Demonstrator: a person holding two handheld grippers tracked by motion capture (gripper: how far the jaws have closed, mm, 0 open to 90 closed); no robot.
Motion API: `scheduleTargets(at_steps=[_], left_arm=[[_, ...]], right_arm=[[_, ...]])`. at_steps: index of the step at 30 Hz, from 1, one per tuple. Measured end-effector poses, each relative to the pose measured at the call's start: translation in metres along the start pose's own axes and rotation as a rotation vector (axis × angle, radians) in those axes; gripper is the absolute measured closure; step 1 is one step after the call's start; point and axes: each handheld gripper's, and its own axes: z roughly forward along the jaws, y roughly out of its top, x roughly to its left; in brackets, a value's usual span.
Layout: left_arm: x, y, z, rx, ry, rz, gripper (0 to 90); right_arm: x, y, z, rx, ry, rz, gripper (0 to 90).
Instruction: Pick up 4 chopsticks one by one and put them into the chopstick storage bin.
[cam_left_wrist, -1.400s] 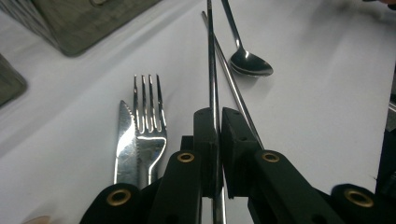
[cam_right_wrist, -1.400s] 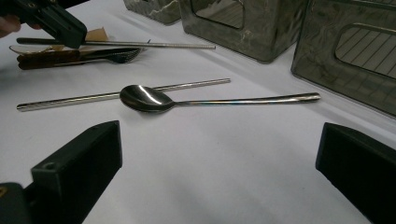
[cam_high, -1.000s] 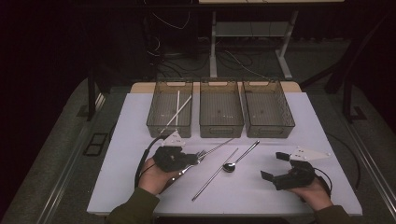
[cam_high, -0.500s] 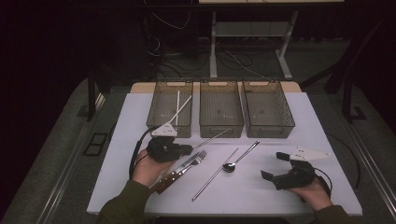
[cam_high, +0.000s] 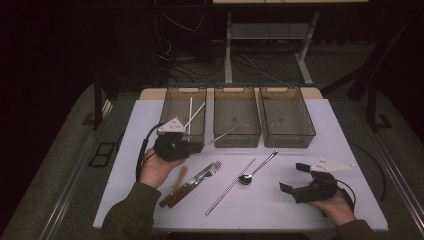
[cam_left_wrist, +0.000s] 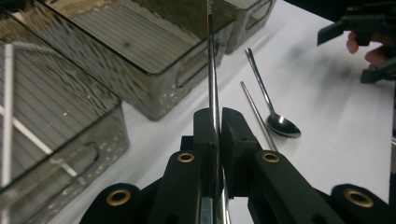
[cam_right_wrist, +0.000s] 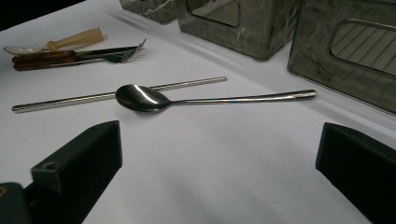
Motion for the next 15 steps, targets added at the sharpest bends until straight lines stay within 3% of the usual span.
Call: scheduleTargets(at_steps=[15], left_arm=[[0.025,0.016,-0.004,-0.017,0.073,-0.029,84.9]], right_arm=[[0.000,0.000,0.000,0.002,0.000,0.006,0.8]])
